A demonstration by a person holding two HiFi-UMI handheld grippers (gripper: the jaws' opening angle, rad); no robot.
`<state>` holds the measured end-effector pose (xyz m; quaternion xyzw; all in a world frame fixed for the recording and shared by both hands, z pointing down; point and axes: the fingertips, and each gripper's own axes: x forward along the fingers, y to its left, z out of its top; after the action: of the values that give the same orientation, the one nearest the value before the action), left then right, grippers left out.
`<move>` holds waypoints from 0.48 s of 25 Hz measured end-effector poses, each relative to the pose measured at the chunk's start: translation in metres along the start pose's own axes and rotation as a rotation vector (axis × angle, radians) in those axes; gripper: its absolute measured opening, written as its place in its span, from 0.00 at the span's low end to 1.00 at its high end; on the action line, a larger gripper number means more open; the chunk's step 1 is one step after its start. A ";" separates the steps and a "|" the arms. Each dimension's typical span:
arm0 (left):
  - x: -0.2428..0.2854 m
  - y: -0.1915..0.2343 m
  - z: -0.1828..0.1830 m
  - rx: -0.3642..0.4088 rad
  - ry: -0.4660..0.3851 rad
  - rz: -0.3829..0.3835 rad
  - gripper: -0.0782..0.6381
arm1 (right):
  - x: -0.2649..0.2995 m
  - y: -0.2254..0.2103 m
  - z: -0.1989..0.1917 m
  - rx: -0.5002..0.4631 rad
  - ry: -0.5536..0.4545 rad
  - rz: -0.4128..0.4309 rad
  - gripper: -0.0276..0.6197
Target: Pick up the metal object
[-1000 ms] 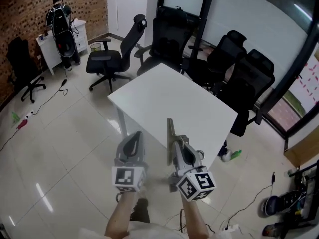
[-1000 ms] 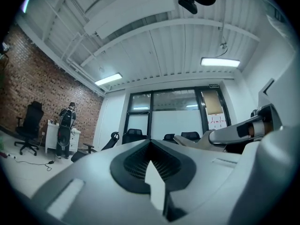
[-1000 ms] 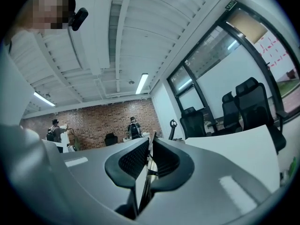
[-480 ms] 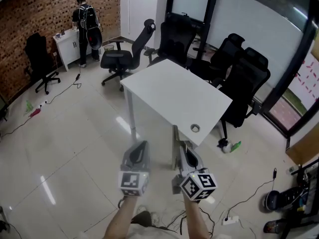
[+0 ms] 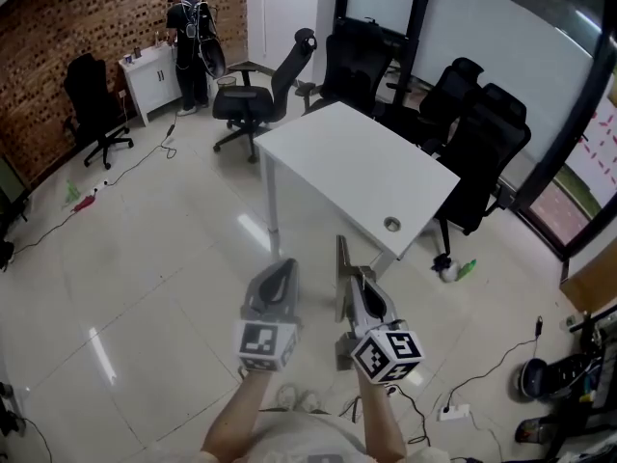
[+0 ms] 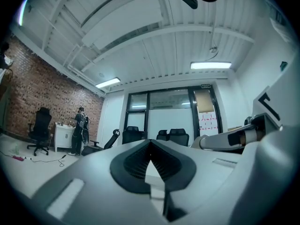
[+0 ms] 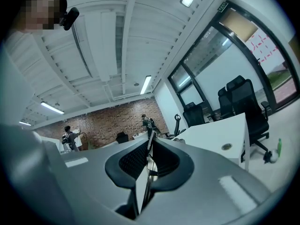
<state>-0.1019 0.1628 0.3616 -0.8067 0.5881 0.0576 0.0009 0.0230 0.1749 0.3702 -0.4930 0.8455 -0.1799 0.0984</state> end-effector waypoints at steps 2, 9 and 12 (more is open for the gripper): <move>-0.013 -0.005 -0.004 -0.005 0.007 -0.006 0.10 | -0.007 0.011 -0.002 -0.012 -0.004 0.009 0.10; -0.016 -0.016 0.010 0.012 -0.022 -0.029 0.10 | -0.023 0.012 0.009 -0.033 -0.048 -0.015 0.10; -0.016 -0.014 0.013 0.004 -0.019 -0.029 0.10 | -0.022 0.015 0.018 -0.035 -0.055 -0.019 0.09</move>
<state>-0.0949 0.1831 0.3498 -0.8146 0.5764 0.0639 0.0090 0.0283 0.1967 0.3480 -0.5076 0.8407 -0.1521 0.1113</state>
